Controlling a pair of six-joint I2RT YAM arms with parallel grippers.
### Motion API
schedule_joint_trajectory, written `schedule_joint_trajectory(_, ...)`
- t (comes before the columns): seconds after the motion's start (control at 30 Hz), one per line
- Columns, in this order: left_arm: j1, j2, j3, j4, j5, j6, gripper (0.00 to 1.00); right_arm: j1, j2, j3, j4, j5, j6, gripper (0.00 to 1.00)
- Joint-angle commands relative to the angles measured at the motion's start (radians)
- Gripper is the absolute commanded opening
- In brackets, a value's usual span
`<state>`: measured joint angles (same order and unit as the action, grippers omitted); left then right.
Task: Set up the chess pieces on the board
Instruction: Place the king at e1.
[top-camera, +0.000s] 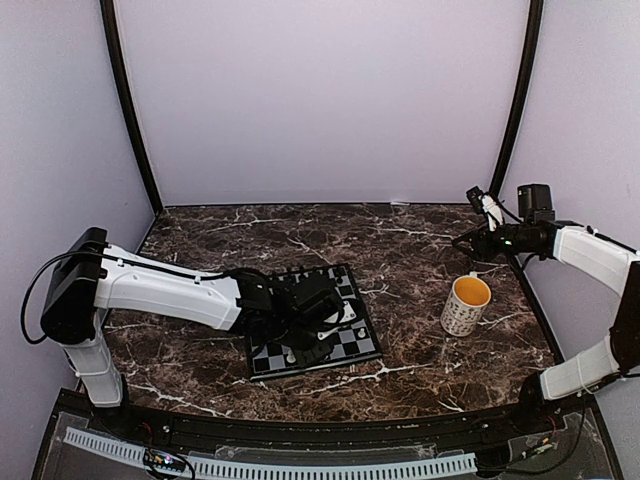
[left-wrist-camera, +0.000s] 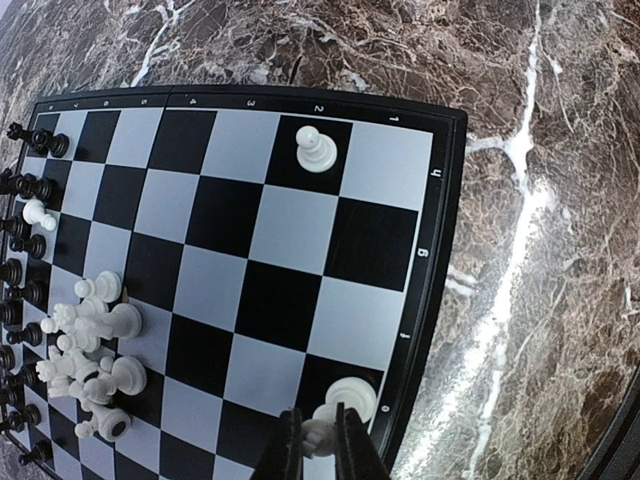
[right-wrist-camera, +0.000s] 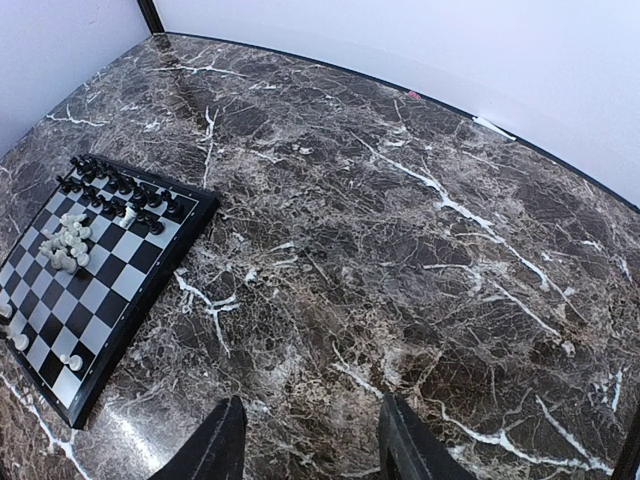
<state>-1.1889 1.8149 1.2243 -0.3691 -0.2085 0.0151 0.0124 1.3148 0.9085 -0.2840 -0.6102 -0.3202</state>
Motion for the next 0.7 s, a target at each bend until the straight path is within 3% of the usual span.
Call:
schedule_joint_trajectory(0.0, -0.006, -0.002, 0.014, -0.035, -0.025, 0.003, 0.11, -0.003, 0.004, -0.010, 0.033, -0.016, -0.007, 0.47)
schedule_joint_trajectory(0.1, -0.010, -0.008, 0.010, -0.034, -0.033, 0.001, 0.24, -0.003, 0.003, -0.010, 0.032, -0.017, -0.006, 0.47)
schedule_joint_trajectory(0.17, -0.010, -0.009, 0.009, -0.033, -0.034, 0.000, 0.25, -0.003, 0.003, -0.009, 0.033, -0.017, -0.008, 0.47)
schedule_joint_trajectory(0.67, -0.011, -0.006, 0.006, -0.044, -0.037, -0.010, 0.25, -0.002, 0.000, -0.011, 0.032, -0.019, -0.006, 0.47)
